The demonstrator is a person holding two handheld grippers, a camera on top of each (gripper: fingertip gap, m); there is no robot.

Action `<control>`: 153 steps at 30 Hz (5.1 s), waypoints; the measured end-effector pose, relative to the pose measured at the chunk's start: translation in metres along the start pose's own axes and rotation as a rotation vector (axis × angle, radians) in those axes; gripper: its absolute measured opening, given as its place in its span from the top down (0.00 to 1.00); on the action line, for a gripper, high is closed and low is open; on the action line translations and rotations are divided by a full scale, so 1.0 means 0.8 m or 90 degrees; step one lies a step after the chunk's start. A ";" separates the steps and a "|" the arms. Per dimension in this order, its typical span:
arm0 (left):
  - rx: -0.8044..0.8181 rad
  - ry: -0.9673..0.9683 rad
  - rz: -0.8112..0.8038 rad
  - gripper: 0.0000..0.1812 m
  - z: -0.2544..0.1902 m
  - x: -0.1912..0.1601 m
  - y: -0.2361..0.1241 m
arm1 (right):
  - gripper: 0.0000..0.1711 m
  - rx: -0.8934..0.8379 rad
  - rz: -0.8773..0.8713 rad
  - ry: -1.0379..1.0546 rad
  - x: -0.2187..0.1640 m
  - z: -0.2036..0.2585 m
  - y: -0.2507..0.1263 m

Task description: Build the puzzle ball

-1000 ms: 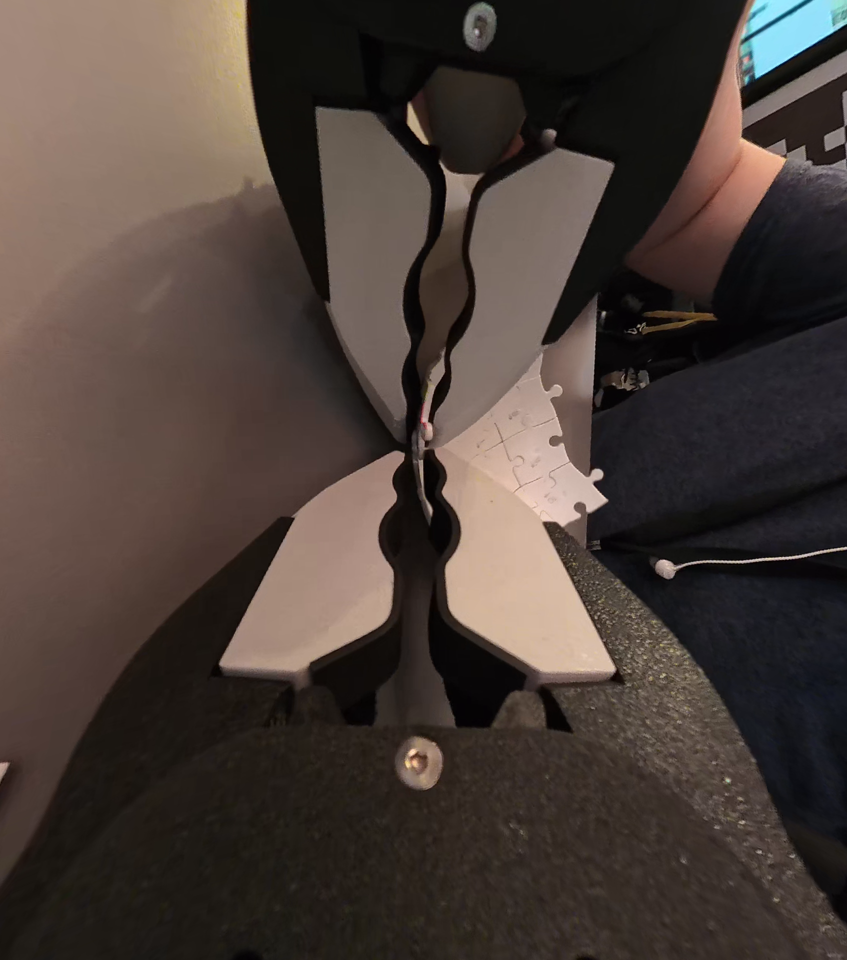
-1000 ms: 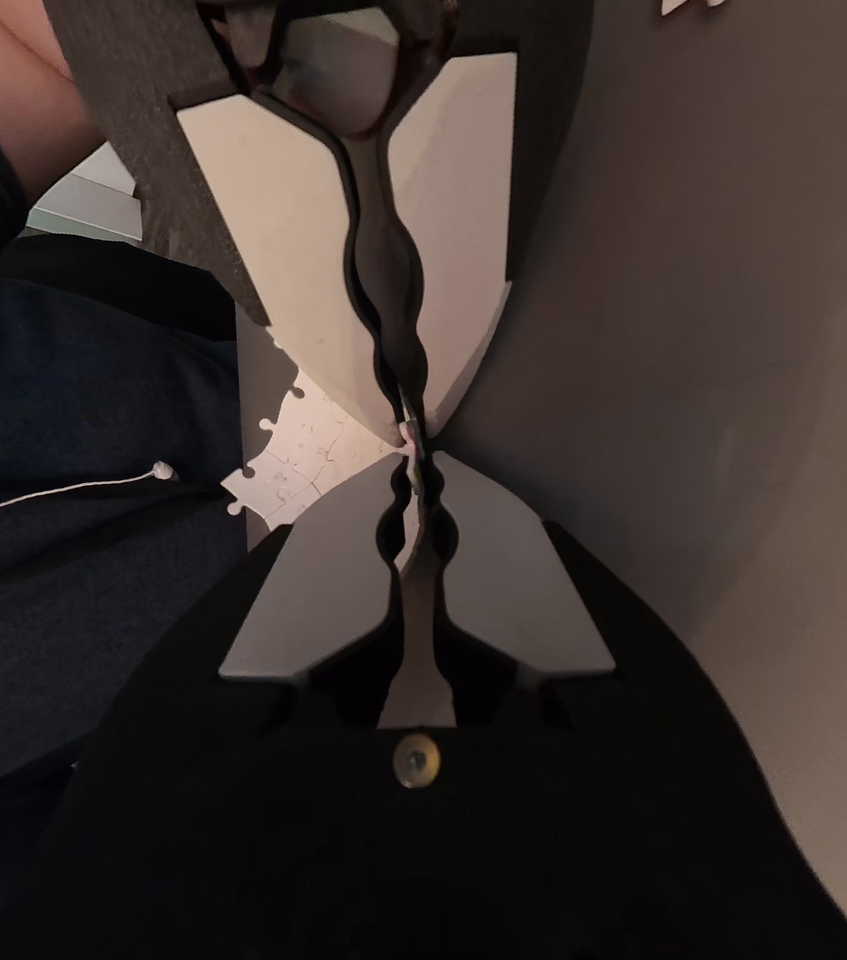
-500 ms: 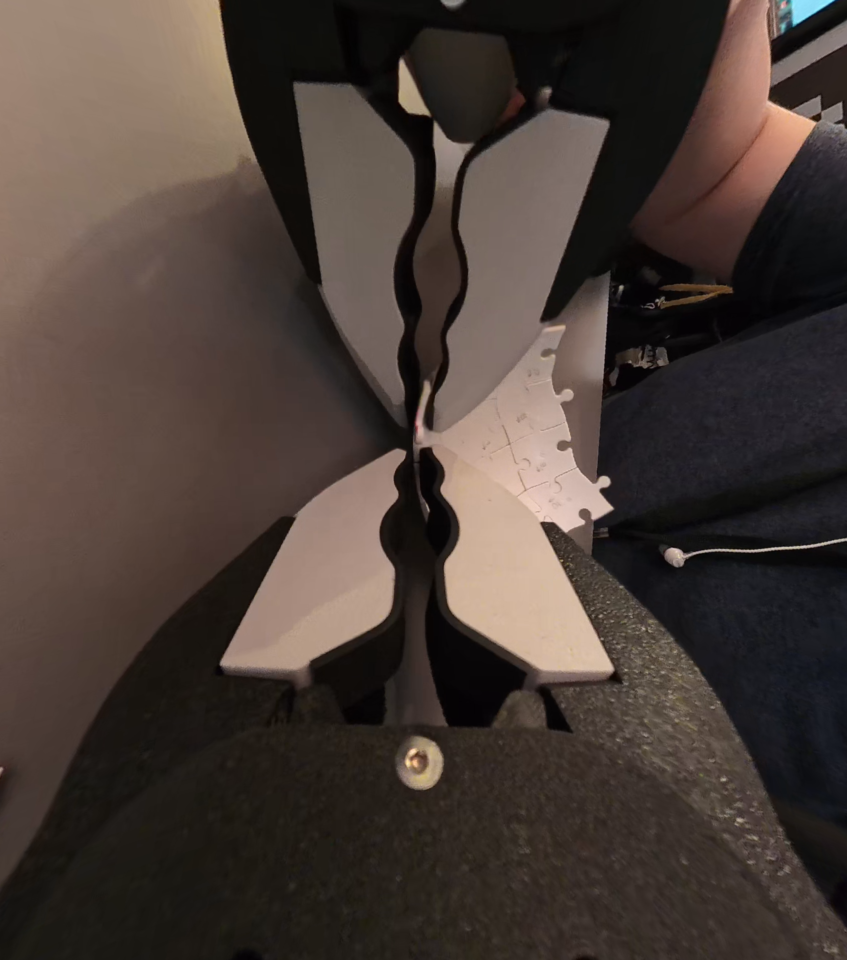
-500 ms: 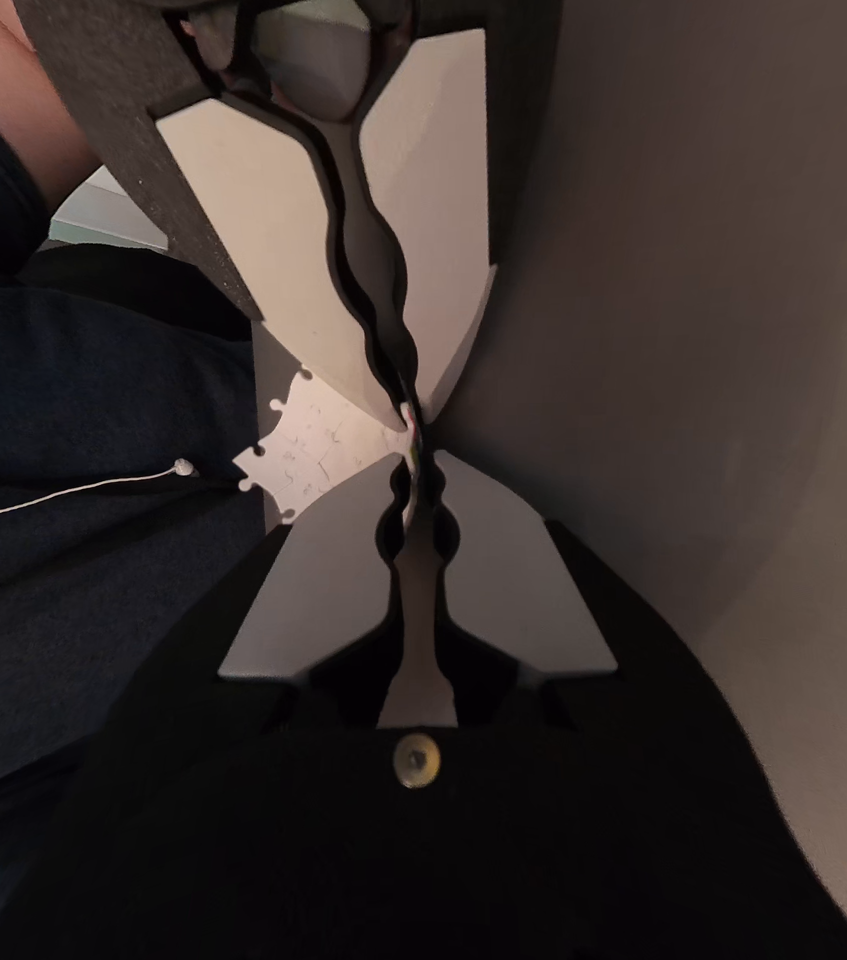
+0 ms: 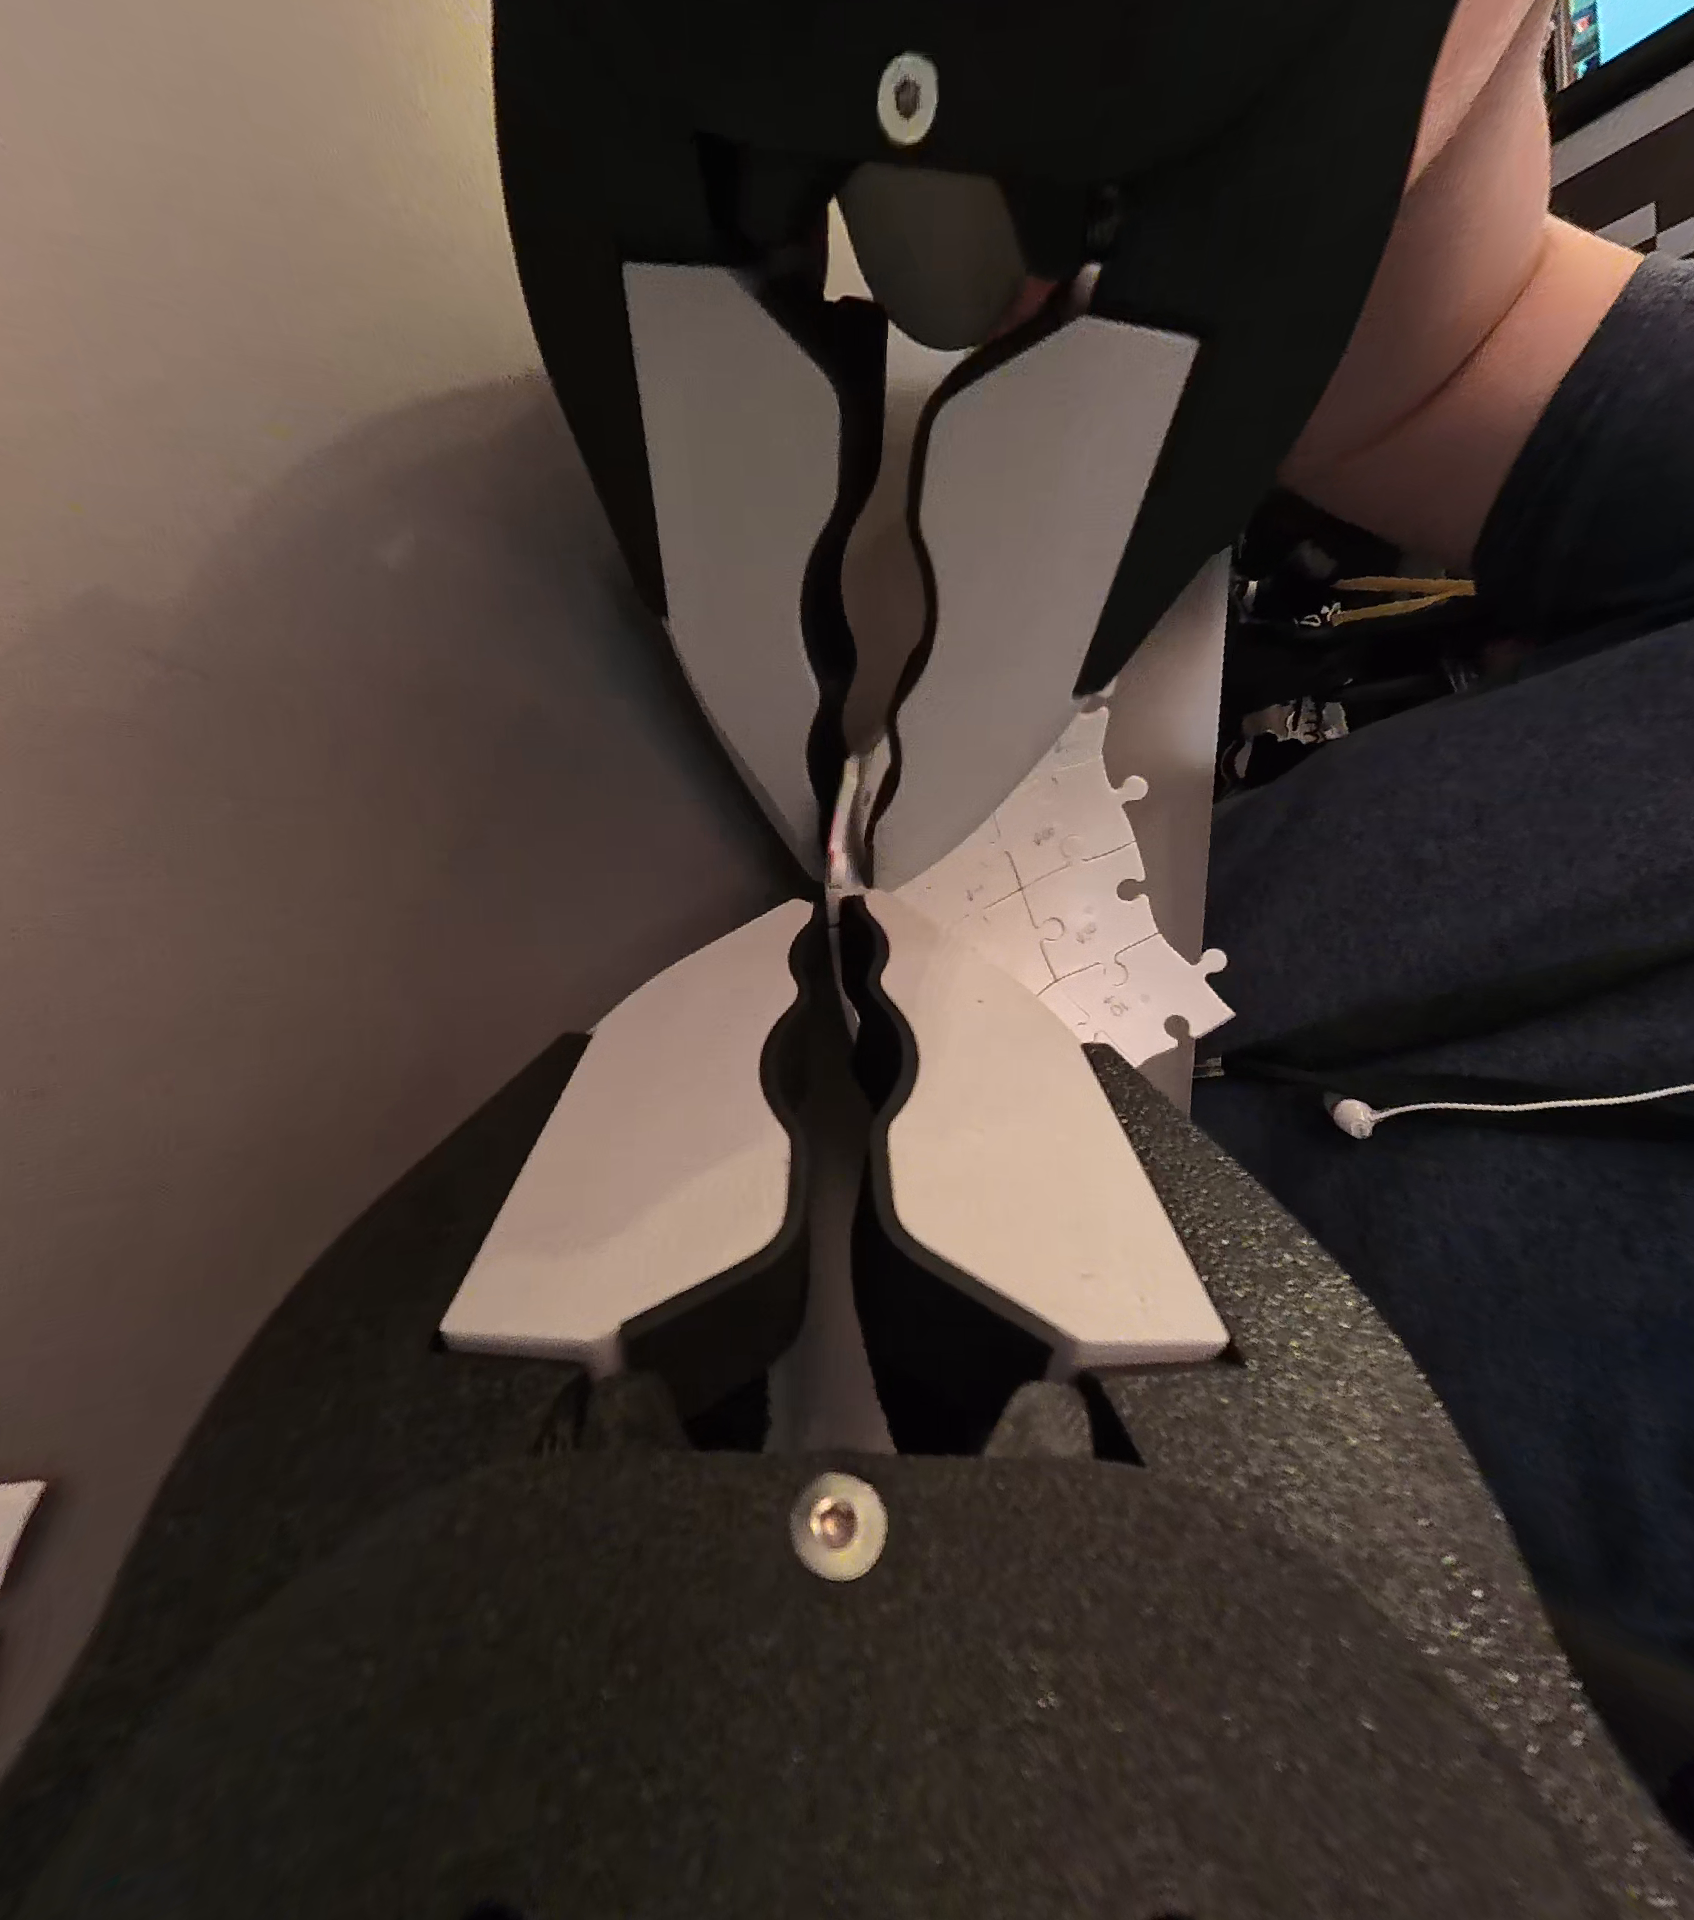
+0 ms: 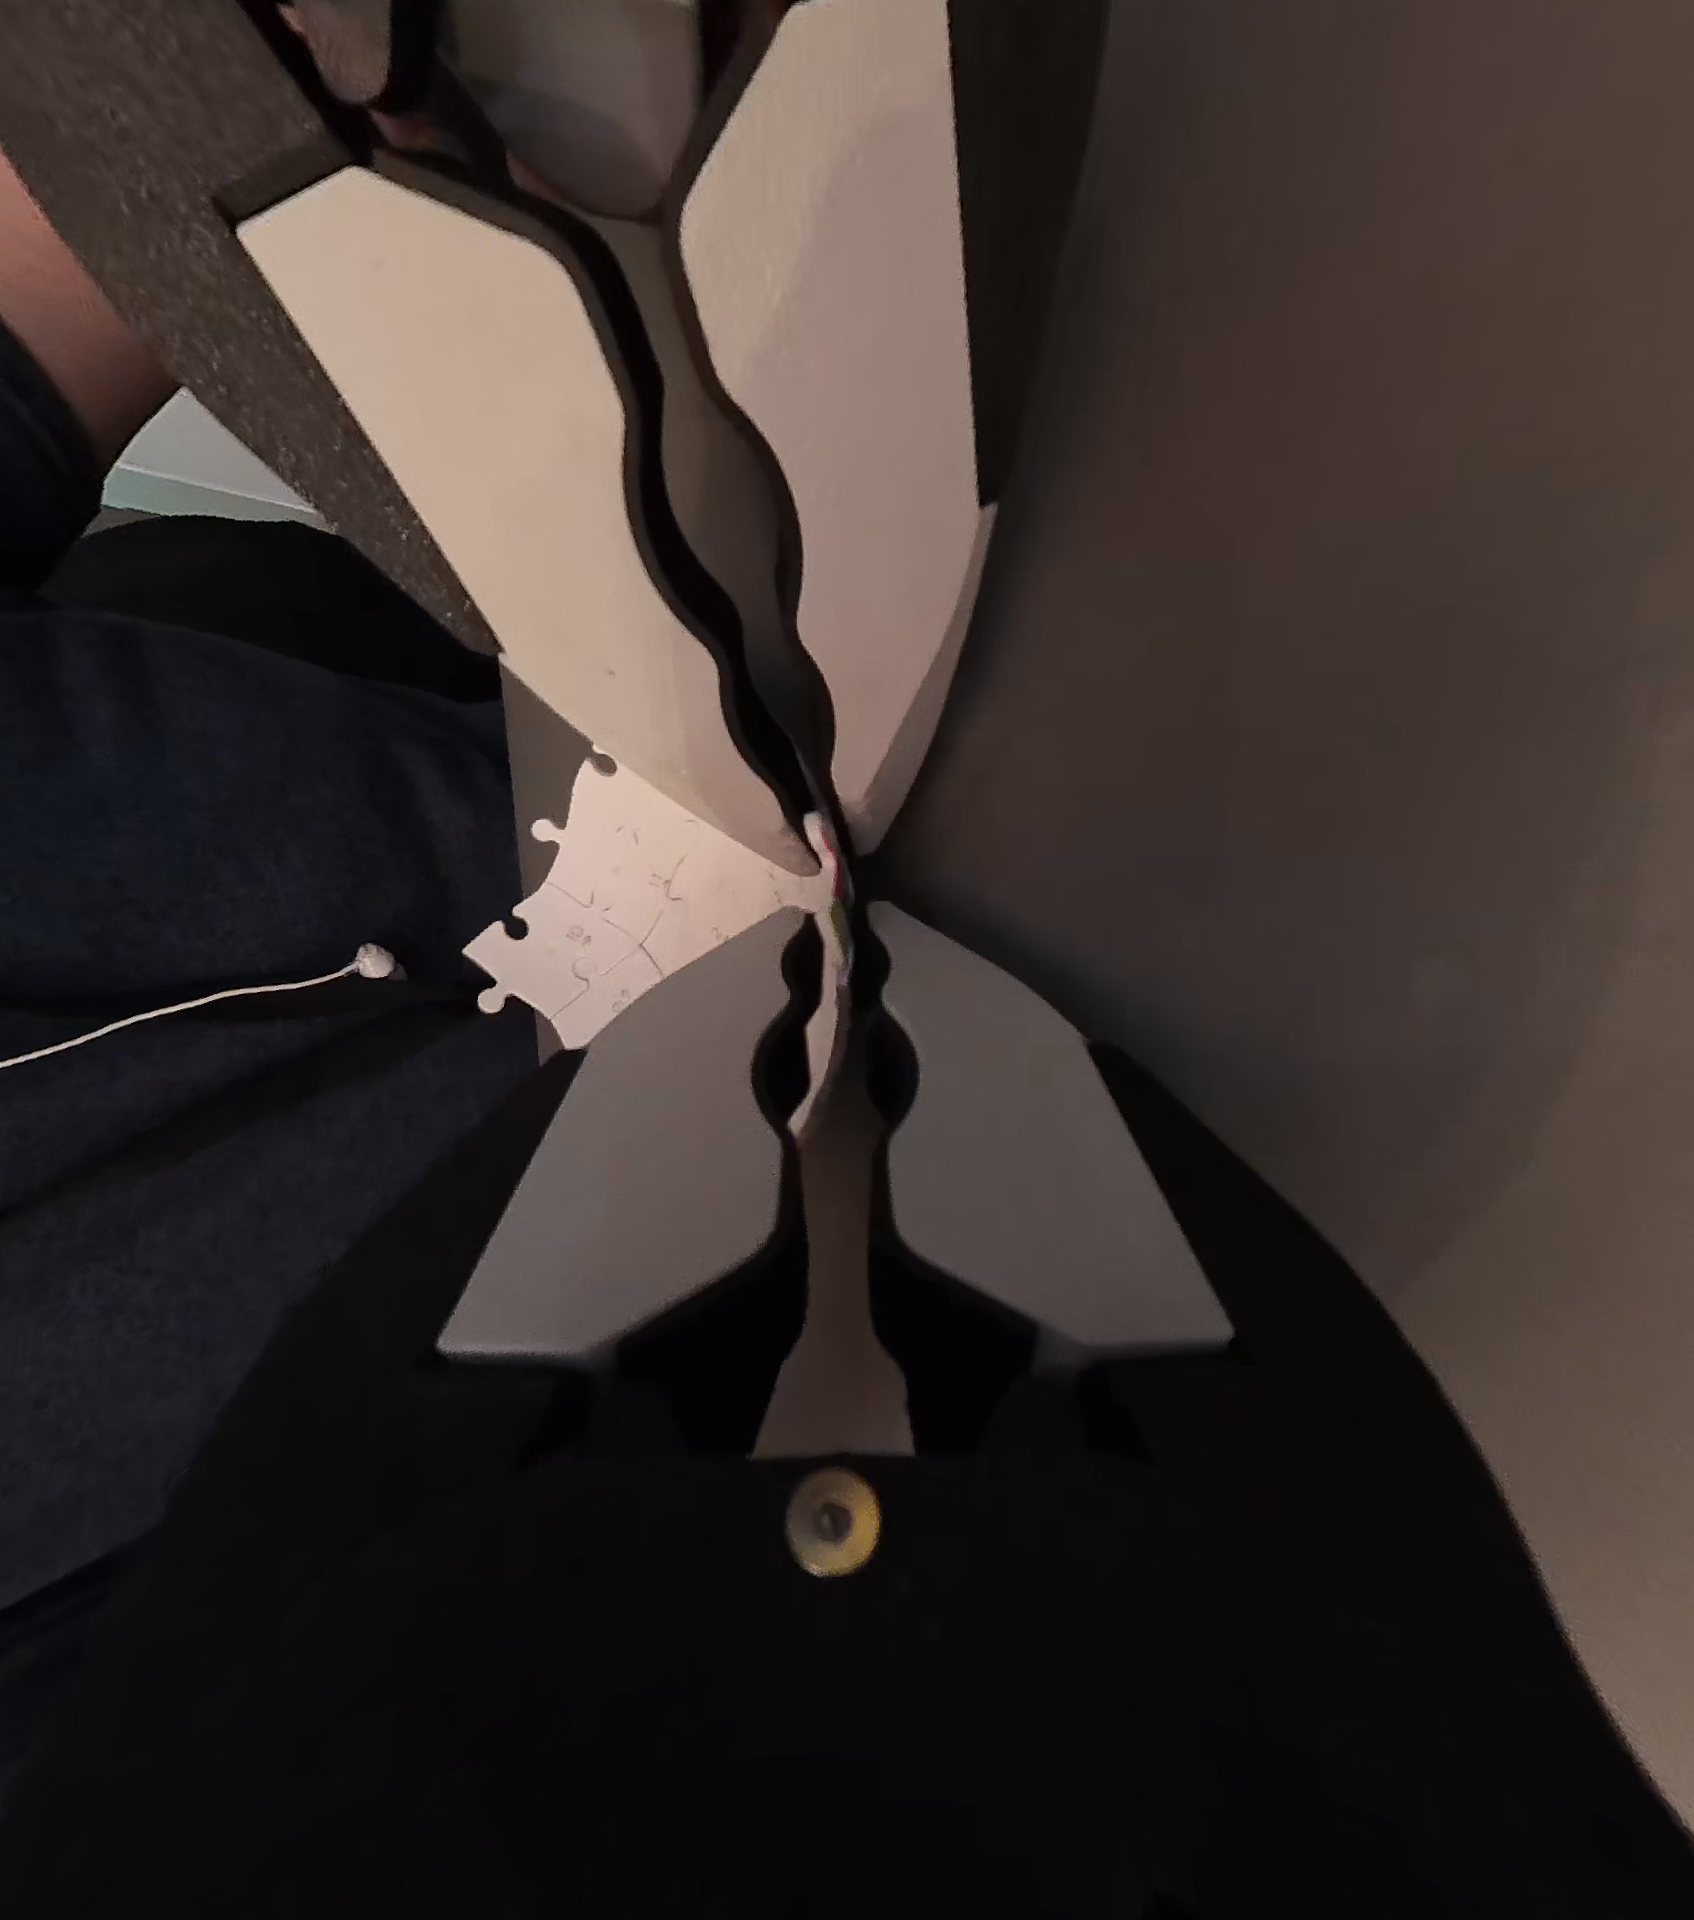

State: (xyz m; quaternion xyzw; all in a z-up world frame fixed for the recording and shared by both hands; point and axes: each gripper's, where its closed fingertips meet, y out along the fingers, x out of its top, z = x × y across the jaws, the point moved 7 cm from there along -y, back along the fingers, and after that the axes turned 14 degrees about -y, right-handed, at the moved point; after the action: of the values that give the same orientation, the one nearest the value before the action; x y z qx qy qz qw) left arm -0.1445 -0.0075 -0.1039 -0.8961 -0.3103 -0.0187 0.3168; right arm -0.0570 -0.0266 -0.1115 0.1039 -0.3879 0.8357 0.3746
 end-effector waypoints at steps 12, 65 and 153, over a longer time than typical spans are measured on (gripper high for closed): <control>-0.007 -0.009 -0.008 0.99 0.003 0.000 -0.002 | 0.98 -0.025 0.003 0.012 0.003 -0.001 0.000; 0.013 -0.076 0.037 0.98 0.003 0.002 -0.005 | 0.95 -0.091 -0.041 -0.097 0.013 0.000 -0.029; -0.015 -0.126 -0.051 0.99 0.018 0.017 -0.009 | 0.93 -0.085 -0.057 -0.013 -0.012 -0.017 -0.036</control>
State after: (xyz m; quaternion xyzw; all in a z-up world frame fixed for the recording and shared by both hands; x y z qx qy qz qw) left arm -0.1398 0.0126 -0.1087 -0.8840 -0.3755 0.0536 0.2731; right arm -0.0281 -0.0098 -0.1087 0.1044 -0.4418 0.7892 0.4137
